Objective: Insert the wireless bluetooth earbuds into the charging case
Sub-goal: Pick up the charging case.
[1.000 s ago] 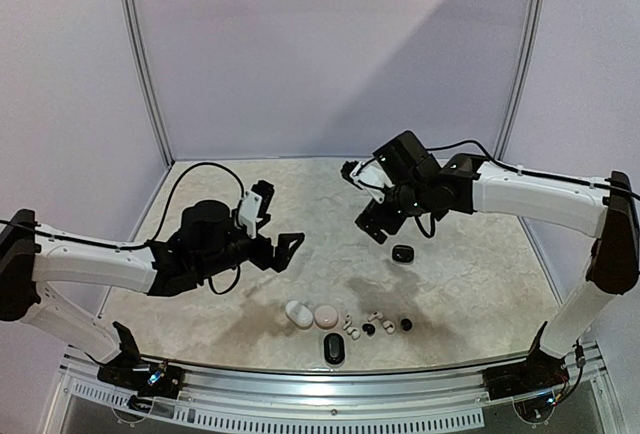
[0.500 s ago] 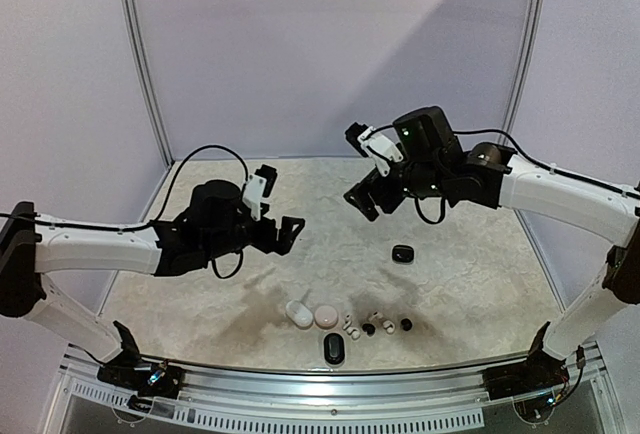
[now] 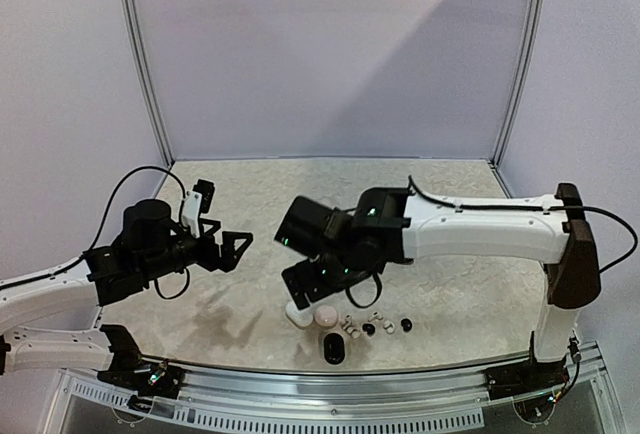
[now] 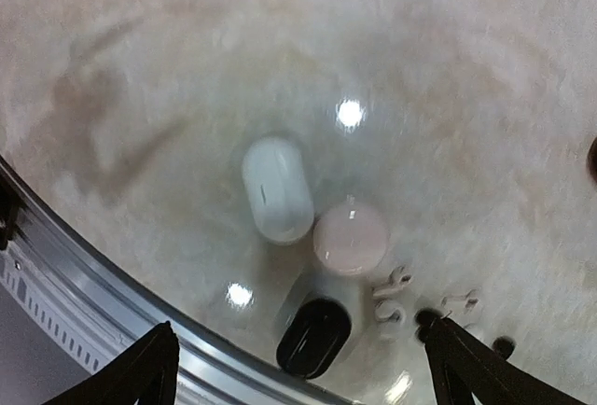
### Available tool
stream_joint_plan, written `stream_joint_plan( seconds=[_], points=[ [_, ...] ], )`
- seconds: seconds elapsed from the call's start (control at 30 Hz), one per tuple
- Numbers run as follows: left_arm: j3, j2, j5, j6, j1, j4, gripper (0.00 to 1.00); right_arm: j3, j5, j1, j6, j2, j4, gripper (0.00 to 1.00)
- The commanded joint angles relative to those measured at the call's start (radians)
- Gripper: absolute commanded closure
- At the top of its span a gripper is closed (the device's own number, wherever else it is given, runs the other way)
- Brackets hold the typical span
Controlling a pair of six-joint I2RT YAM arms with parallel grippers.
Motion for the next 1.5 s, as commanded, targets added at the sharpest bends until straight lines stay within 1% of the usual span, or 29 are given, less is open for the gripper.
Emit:
stream_joint_plan(
  seconds=[0.0,0.03,0.13,0.2,0.27,0.33,0.37,0.5,0.6,0.7,0.8,0.93,1.0,1.13,1.23,1.3,1.33,1.47],
  points=[
    [-0.085,-0.075,0.073,0.013,0.023,-0.072,0.01,0.004,-0.103,0.048,0.316,0.088,-0.17,0.06],
    [-0.102,-0.102,0.078,0.023,0.023,-0.067,0.01,0.013,-0.112,0.056,0.359,0.105,-0.176,0.05],
    [-0.134,-0.164,0.071,0.044,0.024,-0.061,0.02,0.022,-0.146,0.071,0.41,0.149,-0.158,0.02],
    [-0.143,-0.169,0.088,0.07,0.03,-0.038,0.02,0.014,-0.154,0.071,0.422,0.171,-0.138,0.01],
    [-0.163,-0.157,0.092,0.085,0.031,0.035,0.02,0.001,-0.147,0.071,0.43,0.184,-0.114,0.02],
    [-0.181,-0.133,0.092,0.082,0.032,0.085,0.02,-0.008,-0.15,0.07,0.424,0.196,-0.084,0.04],
    [-0.183,-0.122,0.116,0.079,0.032,0.1,0.02,-0.022,-0.164,0.072,0.423,0.204,-0.06,0.06],
    [-0.189,-0.137,0.136,0.075,0.032,0.101,0.02,-0.07,-0.201,0.082,0.441,0.22,0.033,0.18],
    [-0.191,-0.136,0.133,0.081,0.034,0.109,0.02,-0.042,-0.186,0.093,0.464,0.233,-0.009,0.22],
    [-0.194,-0.122,0.134,0.072,0.035,0.123,0.02,-0.009,-0.149,0.112,0.502,0.243,-0.088,0.24],
    [-0.197,-0.119,0.148,0.067,0.035,0.133,0.02,-0.031,-0.154,0.117,0.529,0.238,-0.099,0.26],
    [-0.198,-0.119,0.14,0.069,0.037,0.131,0.02,-0.042,-0.139,0.117,0.542,0.23,-0.119,0.27],
    [-0.197,-0.117,0.142,0.07,0.038,0.133,0.02,-0.047,-0.134,0.117,0.538,0.222,-0.114,0.27],
    [-0.199,-0.11,0.144,0.072,0.042,0.135,0.02,-0.099,-0.147,0.117,0.526,0.213,-0.03,0.29],
    [-0.199,-0.105,0.143,0.073,0.047,0.135,0.02,-0.112,-0.157,0.116,0.518,0.231,-0.011,0.35],
    [-0.199,-0.104,0.145,0.073,0.052,0.134,0.02,-0.114,-0.146,0.117,0.504,0.241,-0.008,0.41],
    [-0.199,-0.104,0.148,0.073,0.053,0.134,0.02,-0.114,-0.133,0.116,0.494,0.244,-0.009,0.48],
    [-0.19,-0.111,0.187,0.064,0.058,0.122,0.04,-0.137,-0.098,0.117,0.467,0.224,-0.005,0.66]
  ],
)
